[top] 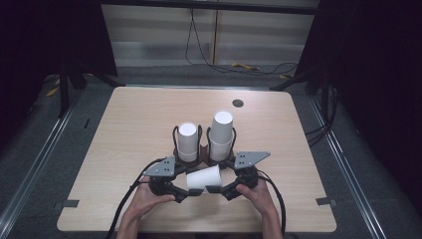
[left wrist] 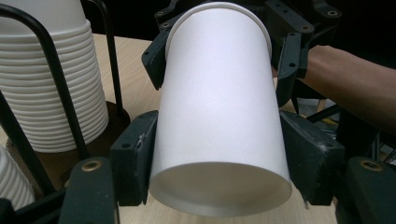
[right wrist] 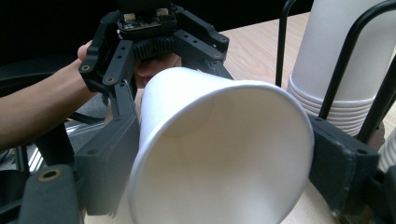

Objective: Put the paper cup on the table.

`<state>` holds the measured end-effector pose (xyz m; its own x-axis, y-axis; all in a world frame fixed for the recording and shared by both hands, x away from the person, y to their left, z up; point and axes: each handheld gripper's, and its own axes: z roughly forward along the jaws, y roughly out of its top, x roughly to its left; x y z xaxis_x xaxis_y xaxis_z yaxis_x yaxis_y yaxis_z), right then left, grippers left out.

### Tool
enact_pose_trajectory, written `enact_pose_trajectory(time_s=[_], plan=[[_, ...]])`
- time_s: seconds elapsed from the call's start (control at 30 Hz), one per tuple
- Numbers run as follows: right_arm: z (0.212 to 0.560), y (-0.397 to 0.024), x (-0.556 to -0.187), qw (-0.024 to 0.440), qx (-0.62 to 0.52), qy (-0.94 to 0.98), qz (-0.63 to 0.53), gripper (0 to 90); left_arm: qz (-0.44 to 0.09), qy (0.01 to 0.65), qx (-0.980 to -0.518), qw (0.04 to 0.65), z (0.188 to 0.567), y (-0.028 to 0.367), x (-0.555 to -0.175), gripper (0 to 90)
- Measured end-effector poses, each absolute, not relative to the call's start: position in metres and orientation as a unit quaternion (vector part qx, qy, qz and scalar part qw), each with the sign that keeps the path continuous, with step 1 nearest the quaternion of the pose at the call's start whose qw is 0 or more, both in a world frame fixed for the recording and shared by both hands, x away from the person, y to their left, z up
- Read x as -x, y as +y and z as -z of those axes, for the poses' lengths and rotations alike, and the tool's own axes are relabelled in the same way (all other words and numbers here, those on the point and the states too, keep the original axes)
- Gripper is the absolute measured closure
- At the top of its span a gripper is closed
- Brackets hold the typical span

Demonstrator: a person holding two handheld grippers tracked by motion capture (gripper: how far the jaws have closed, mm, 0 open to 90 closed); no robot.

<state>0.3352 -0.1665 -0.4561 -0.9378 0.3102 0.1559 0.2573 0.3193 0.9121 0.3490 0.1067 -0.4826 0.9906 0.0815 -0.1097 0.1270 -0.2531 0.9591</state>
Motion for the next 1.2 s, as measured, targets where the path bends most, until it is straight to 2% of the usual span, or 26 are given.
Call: enact_pose_trajectory(time_s=[0.23,0.5,0.63,0.87,1.0,1.2], plan=[[0.453,-0.168,-0.333,0.025,-0.171,0.809,-0.562,21.2,0.021,0.072,-0.79,0.608,0.483,0.107,-0.351,27.1],[0.45,-0.172,-0.332,0.044,-0.184,0.806,-0.561,22.2,0.006,0.1,-0.794,0.6,0.482,0.11,-0.353,14.3],[0.447,-0.178,-0.33,0.056,-0.201,0.805,-0.556,22.1,-0.031,0.121,-0.795,0.594,0.485,0.113,-0.351,15.3],[0.445,-0.185,-0.329,0.071,-0.218,0.802,-0.552,22.1,-0.064,0.16,-0.785,0.595,0.49,0.119,-0.349,15.5],[0.444,-0.189,-0.329,0.08,-0.233,0.805,-0.54,22.1,-0.115,0.174,-0.776,0.595,0.494,0.121,-0.343,15.4],[0.443,-0.192,-0.327,0.087,-0.242,0.808,-0.531,22.1,-0.148,0.198,-0.748,0.616,0.5,0.125,-0.34,15.4]])
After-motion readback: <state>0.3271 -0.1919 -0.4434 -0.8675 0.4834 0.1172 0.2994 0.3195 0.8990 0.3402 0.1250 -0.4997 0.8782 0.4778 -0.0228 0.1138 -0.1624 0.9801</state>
